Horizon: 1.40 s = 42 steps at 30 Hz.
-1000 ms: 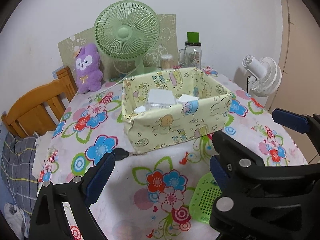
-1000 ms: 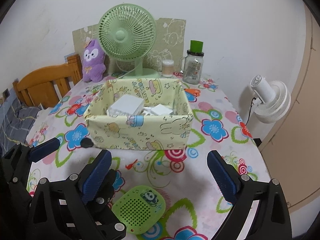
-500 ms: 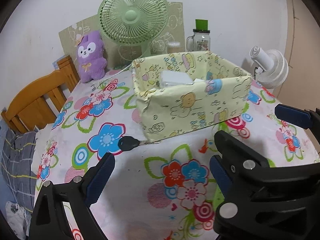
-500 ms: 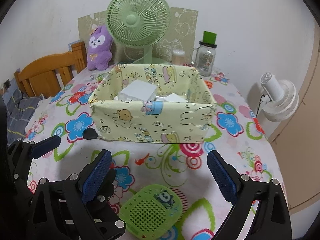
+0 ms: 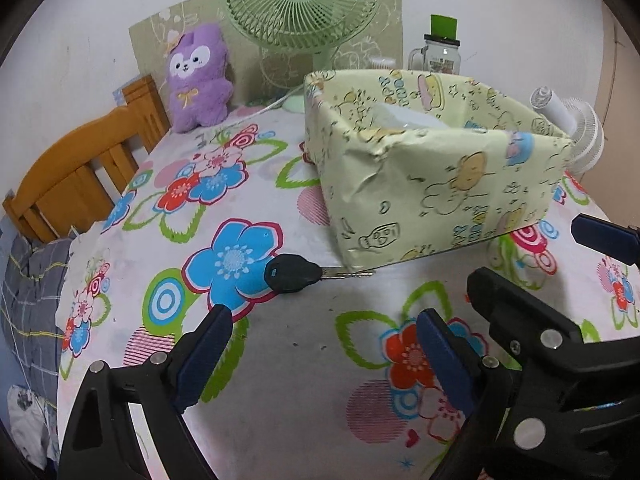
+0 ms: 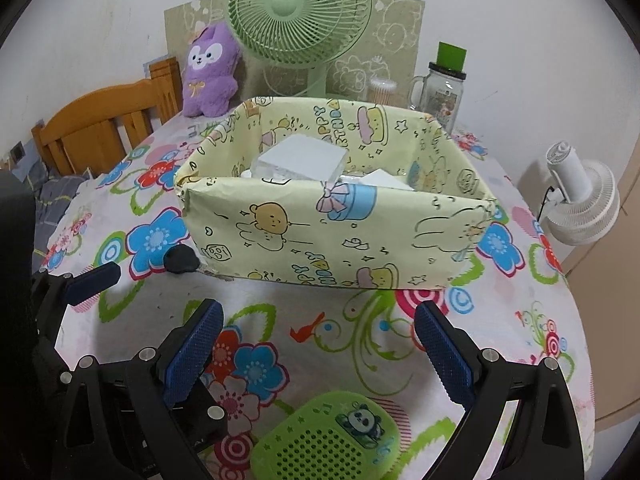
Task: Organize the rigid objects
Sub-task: 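Move the left tool down toward the black car key on the table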
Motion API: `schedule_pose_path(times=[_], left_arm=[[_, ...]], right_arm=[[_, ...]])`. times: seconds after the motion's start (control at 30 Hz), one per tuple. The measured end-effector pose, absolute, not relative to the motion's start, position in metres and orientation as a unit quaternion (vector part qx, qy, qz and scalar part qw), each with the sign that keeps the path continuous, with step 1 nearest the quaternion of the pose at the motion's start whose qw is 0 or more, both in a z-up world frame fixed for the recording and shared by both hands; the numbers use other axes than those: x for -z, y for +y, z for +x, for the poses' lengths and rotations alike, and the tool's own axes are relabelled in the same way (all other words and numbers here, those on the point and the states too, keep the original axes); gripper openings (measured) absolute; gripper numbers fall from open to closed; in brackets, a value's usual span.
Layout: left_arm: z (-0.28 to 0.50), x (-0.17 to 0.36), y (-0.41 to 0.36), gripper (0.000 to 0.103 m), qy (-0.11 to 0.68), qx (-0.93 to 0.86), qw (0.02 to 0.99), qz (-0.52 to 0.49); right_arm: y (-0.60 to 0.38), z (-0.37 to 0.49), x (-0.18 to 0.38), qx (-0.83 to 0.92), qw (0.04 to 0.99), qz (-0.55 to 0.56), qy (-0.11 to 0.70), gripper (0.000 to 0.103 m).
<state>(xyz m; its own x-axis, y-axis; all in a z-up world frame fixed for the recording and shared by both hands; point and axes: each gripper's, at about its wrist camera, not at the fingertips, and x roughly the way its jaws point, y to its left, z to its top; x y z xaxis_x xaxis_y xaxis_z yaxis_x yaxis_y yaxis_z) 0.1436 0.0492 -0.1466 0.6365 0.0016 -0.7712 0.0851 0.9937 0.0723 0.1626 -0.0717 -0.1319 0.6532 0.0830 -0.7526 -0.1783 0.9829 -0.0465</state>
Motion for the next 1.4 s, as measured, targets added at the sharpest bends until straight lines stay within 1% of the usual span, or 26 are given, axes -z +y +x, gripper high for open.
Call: schedule_pose_path(times=[0.4, 0.8, 0.83, 0.87, 0.9, 0.97, 1.03, 1.1, 1.13, 1.2, 1.27, 1.4], left_arm=[[0.158, 0.158, 0.061, 0.094, 0.426, 0.01, 0.901, 0.084], [0.18, 0.168, 0.062, 0.095, 0.439, 0.06, 0.894, 0.065], [0.181, 0.168, 0.063, 0.094, 0.44, 0.064, 0.894, 0.06], [0.181, 0.168, 0.064, 0.088, 0.442, 0.071, 0.893, 0.051], [0.182, 0.168, 0.066, 0.081, 0.444, 0.084, 0.891, 0.037], [0.181, 0.168, 0.066, 0.077, 0.442, 0.085, 0.892, 0.036], [0.18, 0.167, 0.064, 0.07, 0.44, 0.085, 0.893, 0.037], [0.178, 0.166, 0.062, 0.061, 0.437, 0.087, 0.894, 0.039], [0.177, 0.166, 0.061, 0.06, 0.436, 0.088, 0.895, 0.042], [0.174, 0.165, 0.058, 0.053, 0.434, 0.087, 0.895, 0.05], [0.169, 0.164, 0.053, 0.051, 0.431, 0.079, 0.897, 0.062], [0.16, 0.162, 0.048, 0.042, 0.429, 0.067, 0.898, 0.074]], right_arm=[[-0.063, 0.179, 0.149, -0.077, 0.901, -0.043, 0.425, 0.098], [-0.07, 0.192, 0.158, -0.057, 0.898, -0.019, 0.436, 0.098], [-0.071, 0.193, 0.158, -0.057, 0.898, -0.016, 0.436, 0.098], [-0.071, 0.194, 0.158, -0.059, 0.898, -0.013, 0.436, 0.098], [-0.071, 0.194, 0.158, -0.061, 0.897, -0.009, 0.437, 0.098], [-0.071, 0.195, 0.158, -0.062, 0.897, -0.005, 0.438, 0.098], [-0.071, 0.195, 0.157, -0.061, 0.898, -0.008, 0.436, 0.098], [-0.07, 0.194, 0.157, -0.062, 0.898, -0.008, 0.436, 0.098], [-0.07, 0.194, 0.157, -0.061, 0.898, -0.01, 0.437, 0.098], [-0.071, 0.193, 0.157, -0.061, 0.897, -0.013, 0.437, 0.098], [-0.072, 0.191, 0.157, -0.059, 0.897, -0.017, 0.439, 0.098], [-0.073, 0.184, 0.157, -0.059, 0.895, -0.024, 0.441, 0.098]])
